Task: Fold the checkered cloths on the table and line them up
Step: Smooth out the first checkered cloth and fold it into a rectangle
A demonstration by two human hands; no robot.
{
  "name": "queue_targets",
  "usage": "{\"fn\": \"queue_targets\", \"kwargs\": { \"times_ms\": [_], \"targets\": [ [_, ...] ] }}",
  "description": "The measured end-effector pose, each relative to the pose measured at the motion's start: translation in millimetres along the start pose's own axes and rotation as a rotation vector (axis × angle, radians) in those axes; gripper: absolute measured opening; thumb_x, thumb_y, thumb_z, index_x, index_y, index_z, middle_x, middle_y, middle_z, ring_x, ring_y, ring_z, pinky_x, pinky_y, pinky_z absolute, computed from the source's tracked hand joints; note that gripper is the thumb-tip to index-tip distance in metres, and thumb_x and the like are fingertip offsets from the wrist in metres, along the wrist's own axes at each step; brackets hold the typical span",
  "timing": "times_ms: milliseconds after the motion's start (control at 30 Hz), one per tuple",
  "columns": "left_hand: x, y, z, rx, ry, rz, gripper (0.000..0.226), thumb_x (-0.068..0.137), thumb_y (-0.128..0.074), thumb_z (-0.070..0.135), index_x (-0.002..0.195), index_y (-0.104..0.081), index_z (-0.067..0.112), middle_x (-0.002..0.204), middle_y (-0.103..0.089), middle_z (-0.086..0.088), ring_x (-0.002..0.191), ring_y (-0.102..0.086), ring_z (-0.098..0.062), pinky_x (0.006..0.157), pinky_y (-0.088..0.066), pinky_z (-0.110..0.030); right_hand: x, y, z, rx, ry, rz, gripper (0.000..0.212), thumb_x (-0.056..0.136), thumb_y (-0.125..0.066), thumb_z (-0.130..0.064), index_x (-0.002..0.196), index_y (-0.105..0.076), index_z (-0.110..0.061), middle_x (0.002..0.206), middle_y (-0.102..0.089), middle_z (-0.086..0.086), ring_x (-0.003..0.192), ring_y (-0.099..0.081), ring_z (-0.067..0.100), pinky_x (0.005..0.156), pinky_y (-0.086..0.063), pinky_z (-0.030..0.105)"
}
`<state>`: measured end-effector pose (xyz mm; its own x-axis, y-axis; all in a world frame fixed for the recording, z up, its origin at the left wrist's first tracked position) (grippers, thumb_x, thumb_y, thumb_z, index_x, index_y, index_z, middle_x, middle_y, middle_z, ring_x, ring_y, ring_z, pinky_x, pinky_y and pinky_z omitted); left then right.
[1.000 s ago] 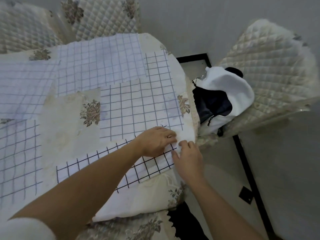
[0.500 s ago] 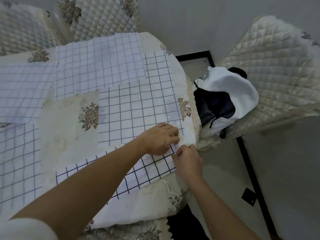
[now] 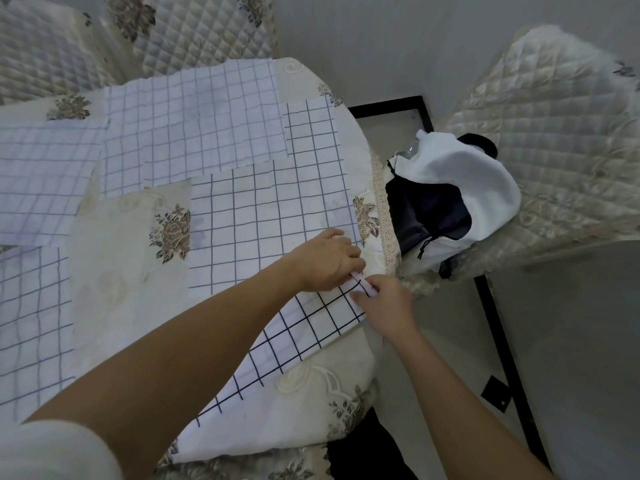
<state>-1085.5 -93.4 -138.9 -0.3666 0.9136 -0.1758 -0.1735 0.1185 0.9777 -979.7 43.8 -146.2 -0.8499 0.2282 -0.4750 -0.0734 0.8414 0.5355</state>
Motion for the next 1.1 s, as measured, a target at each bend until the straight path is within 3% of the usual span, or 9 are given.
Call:
{"fn": "queue_targets", "kwargs": {
  "times_ms": [233,333,500,600,667,733,800,967,1100],
  "targets": [
    [-72.4,3.6,33.1,-0.114,0.368,0.384,0.026,0.089,-0.066,0.019,0.114,-0.063,0.014,0.127,-0.059,-0.009,0.115,-0.054,-0.027,0.1,-0.043,-0.044,14.4,10.2,-4.4,0.069,0.045,0.073,0.037,0.087,-0.064,-0.015,0.062,-0.038,-0.009,0.058,-0.034,0.002,0.055,-0.032,0.017,0.053,-0.025,0.029],
    [-138.8,-18.5,60.5,-0.167,0.426,0.338,0.021,0.093,-0.061,0.016,0.114,-0.064,0.015,0.126,-0.06,-0.006,0.111,-0.056,-0.025,0.094,-0.046,-0.043,15.5,15.5,-10.4,0.046,0.101,0.093,0.037,0.088,-0.063,-0.017,0.061,-0.039,-0.009,0.058,-0.034,0.003,0.054,-0.029,0.015,0.051,-0.023,0.03],
    [-201.5,-46.6,97.3,-0.18,0.394,0.163,0.035,0.102,-0.046,0.029,0.135,-0.055,0.021,0.139,-0.054,-0.003,0.126,-0.051,-0.023,0.105,-0.042,-0.042,13.5,18.4,-28.7,0.035,0.098,0.132,0.044,0.088,-0.064,-0.021,0.059,-0.031,-0.018,0.055,-0.024,-0.002,0.053,-0.022,0.014,0.049,-0.018,0.029],
    [-204.9,-58.8,102.1,-0.159,0.394,0.078,0.041,0.104,-0.041,0.037,0.143,-0.047,0.026,0.146,-0.048,-0.004,0.132,-0.047,-0.025,0.108,-0.041,-0.044,3.1,14.9,-41.8,0.04,0.093,0.148,0.04,0.091,-0.064,-0.024,0.059,-0.045,-0.009,0.055,-0.037,0.004,0.056,-0.033,0.023,0.047,-0.025,0.027],
    [-205.7,-63.6,102.0,-0.132,0.397,0.054,0.042,0.103,-0.041,0.039,0.144,-0.045,0.03,0.147,-0.047,-0.004,0.133,-0.046,-0.026,0.108,-0.041,-0.044,-10.0,12.3,-55.2,0.053,0.112,0.19,0.03,0.093,-0.065,-0.025,0.083,-0.069,0.003,0.078,-0.069,0.013,0.075,-0.058,0.033,0.061,-0.042,0.03],
    [-206.0,-65.2,103.9,-0.116,0.408,0.062,0.041,0.102,-0.042,0.04,0.142,-0.047,0.031,0.145,-0.048,-0.005,0.13,-0.047,-0.027,0.105,-0.043,-0.044,-25.5,9.1,-68.7,0.035,0.131,0.247,0.033,0.095,-0.065,-0.025,0.104,-0.07,0.006,0.105,-0.074,0.012,0.093,-0.063,0.024,0.072,-0.04,0.024],
    [-205.5,-65.6,107.2,-0.112,0.419,0.071,0.04,0.102,-0.041,0.041,0.14,-0.048,0.031,0.143,-0.048,-0.005,0.128,-0.047,-0.029,0.103,-0.043,-0.046,-42.0,4.4,-80.3,0.001,0.167,0.303,0.035,0.095,-0.065,-0.026,0.107,-0.068,0.007,0.11,-0.073,0.013,0.095,-0.063,0.02,0.071,-0.039,0.025],
    [-205.7,-63.3,111.2,-0.135,0.442,0.056,0.047,0.102,-0.029,0.044,0.145,-0.041,0.03,0.146,-0.043,-0.008,0.132,-0.042,-0.031,0.111,-0.034,-0.051,-85.5,-21.9,-104.1,-0.07,0.279,0.36,0.031,0.096,-0.061,-0.032,0.115,-0.074,-0.011,0.109,-0.075,0.002,0.104,-0.067,0.015,0.08,-0.042,0.019],
    [-256.4,-55.8,99.9,-0.199,0.495,0.092,0.046,0.103,-0.031,0.042,0.146,-0.041,0.028,0.154,-0.038,-0.003,0.138,-0.038,-0.025,0.115,-0.03,-0.047,-122.6,-54.3,-120.3,-0.253,0.425,0.466,0.031,0.097,-0.056,-0.037,0.116,-0.074,-0.021,0.106,-0.075,0.0,0.097,-0.069,0.023,0.082,-0.054,0.033]
  ]
}}
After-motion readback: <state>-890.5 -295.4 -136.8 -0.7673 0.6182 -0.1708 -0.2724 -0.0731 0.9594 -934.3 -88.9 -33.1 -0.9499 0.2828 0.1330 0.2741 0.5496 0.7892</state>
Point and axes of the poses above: each hand's wrist, its own x-axis towards the middle knuckle, its own y-axis out of the back of the hand, z = x × y, the point moved 1 cm from there along x, towards the middle knuckle
